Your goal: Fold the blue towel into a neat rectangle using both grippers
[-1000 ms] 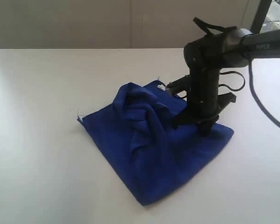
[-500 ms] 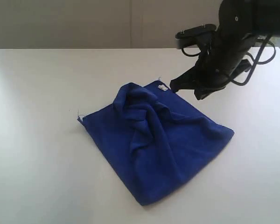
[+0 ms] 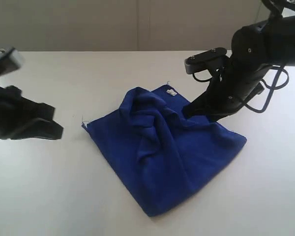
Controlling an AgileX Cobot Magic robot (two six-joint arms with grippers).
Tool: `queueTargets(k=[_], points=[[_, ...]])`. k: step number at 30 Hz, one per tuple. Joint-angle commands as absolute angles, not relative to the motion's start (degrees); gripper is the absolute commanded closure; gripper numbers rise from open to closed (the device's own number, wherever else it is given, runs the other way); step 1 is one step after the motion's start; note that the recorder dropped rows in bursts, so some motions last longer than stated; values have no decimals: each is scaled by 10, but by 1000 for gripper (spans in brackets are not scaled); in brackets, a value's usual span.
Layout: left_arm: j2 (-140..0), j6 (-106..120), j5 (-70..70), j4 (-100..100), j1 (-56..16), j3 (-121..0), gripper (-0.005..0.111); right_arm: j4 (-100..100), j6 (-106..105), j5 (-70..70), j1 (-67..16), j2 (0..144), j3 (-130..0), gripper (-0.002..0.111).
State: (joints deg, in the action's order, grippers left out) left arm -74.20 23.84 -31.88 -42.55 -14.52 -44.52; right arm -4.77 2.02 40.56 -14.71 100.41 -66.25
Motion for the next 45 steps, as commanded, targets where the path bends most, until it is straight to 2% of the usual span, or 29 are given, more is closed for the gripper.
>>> queueTargets(k=[1,6,17,27,35,45], points=[[-834,240,-224,-442,-215,-457,107,-47,13,378,-143,1006,-641,108],[-929,240,-153,-447,-236,-517,107,-47,9,353,-143,1021,-625,108],[-1089,237,-181,-400,-236,-657,107,-96,14,335,-141,1076,-625,108],[-1152,227,-167,-364,-235,-696,107,-112,48,347,-135,1104,-625,108],[-1201,228,-183,-342,-212,-772,107,-111,89,419,-136,1104,-625,108],[-1246,245,-228,-312,-194,-845,107,-26,92,450,-141,1104,-625,108]])
